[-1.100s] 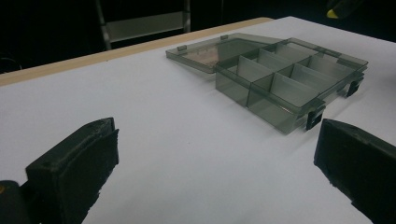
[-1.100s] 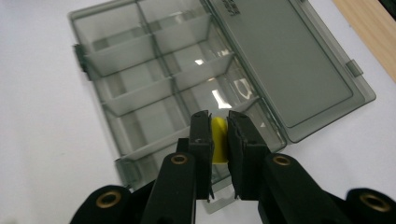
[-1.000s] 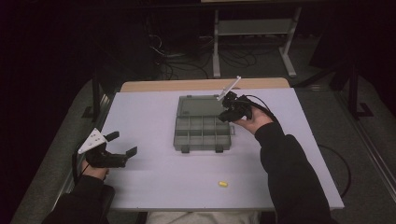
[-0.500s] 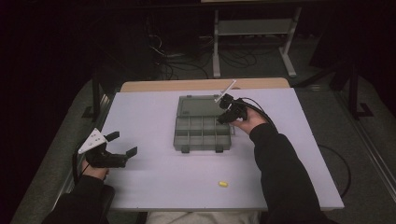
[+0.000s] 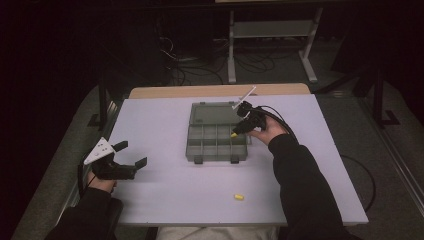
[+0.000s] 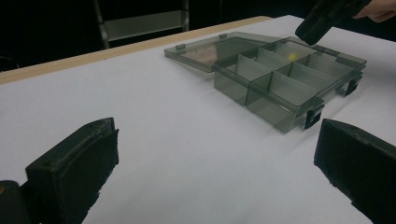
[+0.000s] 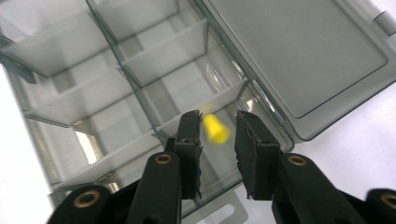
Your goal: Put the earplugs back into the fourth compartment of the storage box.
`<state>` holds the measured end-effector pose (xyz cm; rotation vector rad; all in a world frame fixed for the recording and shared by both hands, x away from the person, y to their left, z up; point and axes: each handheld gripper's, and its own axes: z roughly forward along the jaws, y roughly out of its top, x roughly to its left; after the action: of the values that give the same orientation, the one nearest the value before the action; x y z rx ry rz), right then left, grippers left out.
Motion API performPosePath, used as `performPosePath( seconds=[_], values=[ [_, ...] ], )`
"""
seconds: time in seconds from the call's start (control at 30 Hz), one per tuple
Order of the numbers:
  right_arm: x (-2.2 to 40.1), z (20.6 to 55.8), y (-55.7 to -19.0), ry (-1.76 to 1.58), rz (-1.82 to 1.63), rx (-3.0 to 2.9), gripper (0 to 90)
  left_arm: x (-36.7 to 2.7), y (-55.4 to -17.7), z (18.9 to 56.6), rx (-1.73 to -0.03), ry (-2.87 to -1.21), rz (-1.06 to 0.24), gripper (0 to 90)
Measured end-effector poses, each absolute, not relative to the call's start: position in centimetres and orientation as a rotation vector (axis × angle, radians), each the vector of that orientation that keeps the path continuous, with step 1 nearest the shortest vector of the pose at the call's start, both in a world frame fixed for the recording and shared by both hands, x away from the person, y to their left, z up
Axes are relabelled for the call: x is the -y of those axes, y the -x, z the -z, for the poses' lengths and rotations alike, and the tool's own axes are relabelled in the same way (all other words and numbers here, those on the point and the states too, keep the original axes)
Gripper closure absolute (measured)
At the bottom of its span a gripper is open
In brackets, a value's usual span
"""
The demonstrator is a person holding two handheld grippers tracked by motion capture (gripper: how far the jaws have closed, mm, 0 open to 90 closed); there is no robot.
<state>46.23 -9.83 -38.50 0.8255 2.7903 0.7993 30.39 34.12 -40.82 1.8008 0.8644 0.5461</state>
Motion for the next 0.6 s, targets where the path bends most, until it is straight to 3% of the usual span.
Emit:
performPosePath(
  seconds=[0.6],
  values=[
    [11.1, 33.1, -41.6, -0.83, -0.916, -2.658, 20.0, -34.1, -30.3, 40.8, -0.861, -1.798, -0.555, 0.0]
  ],
)
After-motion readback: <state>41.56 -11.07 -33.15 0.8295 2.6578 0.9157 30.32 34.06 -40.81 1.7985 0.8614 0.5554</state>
